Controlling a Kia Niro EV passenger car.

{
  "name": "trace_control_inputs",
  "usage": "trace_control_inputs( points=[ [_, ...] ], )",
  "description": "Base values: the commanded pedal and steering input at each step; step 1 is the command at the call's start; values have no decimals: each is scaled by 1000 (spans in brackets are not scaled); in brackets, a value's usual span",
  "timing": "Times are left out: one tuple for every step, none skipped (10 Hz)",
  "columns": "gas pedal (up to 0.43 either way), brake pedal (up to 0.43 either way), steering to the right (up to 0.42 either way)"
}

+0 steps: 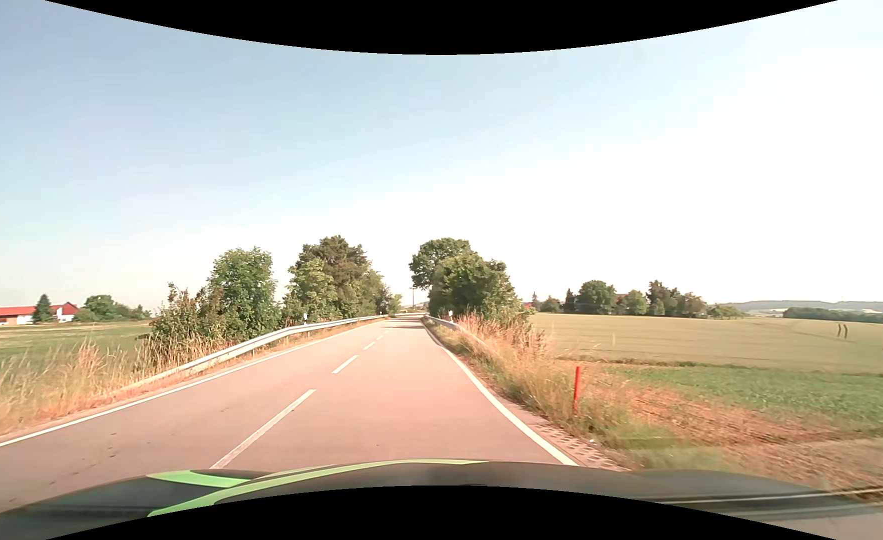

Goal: Follow the waypoints while adhering to traffic rules and regulations

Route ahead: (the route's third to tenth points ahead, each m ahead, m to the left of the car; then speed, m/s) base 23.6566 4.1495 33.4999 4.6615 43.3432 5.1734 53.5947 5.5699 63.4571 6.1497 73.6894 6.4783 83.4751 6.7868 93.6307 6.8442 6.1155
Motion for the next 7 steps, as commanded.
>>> trace_control_inputs(
  points=[
    [209,0,-161],
    [220,0,-135],
    [228,0,-101],
    [228,0,-70],
    [240,0,-47],
    [240,0,-25],
    [240,0,-12]
  ],
)
